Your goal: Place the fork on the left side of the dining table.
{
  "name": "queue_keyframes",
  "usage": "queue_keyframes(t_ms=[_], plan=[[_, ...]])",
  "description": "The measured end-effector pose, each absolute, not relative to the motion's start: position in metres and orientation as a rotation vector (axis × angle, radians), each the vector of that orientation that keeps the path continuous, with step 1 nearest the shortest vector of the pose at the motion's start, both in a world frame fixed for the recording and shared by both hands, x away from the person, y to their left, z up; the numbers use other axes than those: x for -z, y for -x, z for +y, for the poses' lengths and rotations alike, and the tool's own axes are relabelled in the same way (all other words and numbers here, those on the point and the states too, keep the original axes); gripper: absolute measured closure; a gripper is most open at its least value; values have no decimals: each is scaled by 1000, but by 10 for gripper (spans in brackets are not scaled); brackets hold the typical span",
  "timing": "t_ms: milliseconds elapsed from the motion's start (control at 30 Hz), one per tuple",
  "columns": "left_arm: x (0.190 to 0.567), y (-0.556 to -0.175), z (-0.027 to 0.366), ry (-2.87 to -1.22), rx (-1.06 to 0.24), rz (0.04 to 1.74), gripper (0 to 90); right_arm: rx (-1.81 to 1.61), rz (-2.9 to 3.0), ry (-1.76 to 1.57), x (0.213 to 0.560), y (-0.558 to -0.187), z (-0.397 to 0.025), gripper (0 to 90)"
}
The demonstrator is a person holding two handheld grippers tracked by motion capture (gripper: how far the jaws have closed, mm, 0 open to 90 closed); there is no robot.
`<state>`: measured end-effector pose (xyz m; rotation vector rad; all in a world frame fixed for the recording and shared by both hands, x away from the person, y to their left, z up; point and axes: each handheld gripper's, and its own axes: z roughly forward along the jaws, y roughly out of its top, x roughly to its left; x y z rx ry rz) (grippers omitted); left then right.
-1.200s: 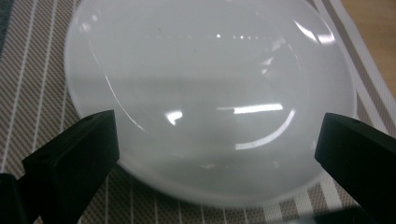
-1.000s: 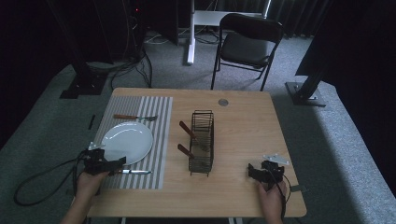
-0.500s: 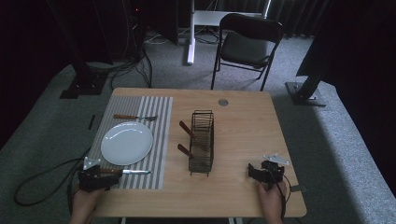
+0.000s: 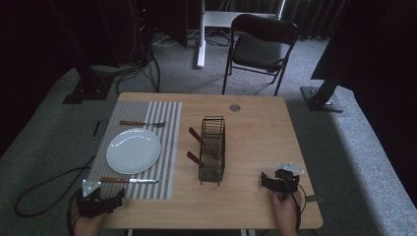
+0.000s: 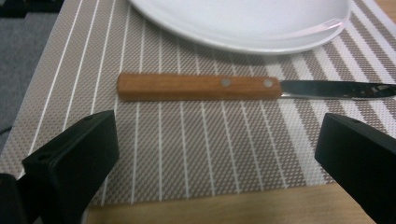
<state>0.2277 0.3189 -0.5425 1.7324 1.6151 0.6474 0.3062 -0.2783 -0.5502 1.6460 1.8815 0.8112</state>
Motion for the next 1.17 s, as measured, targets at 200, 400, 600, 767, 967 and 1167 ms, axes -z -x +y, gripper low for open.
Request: queue_keyframes(t_ms=[200,400,600,767,967,1167], plan=[[546,-220,318,-1718,-699,1617,0,-811,1882,-1646,550,-306,-278,127],[544,-220,317,-1706,-746,1651,0,-811,1882,-1646,550,-306,-278,127],[549,-225,319,-1702,-746,1723,0,-811,1881,-1647,550,-306,-278,127],[552,-231,321,-1707,-755,1734,0,-811,1882,-1646,550,-306,-278,127],[553,-234,318,-1739,-777,1721,0,-811,1882,-1646,550,-306,-278,127],[553,-234,318,-1744,-774,1721,0,-811,1882,-1646,550,-306,-278,127]])
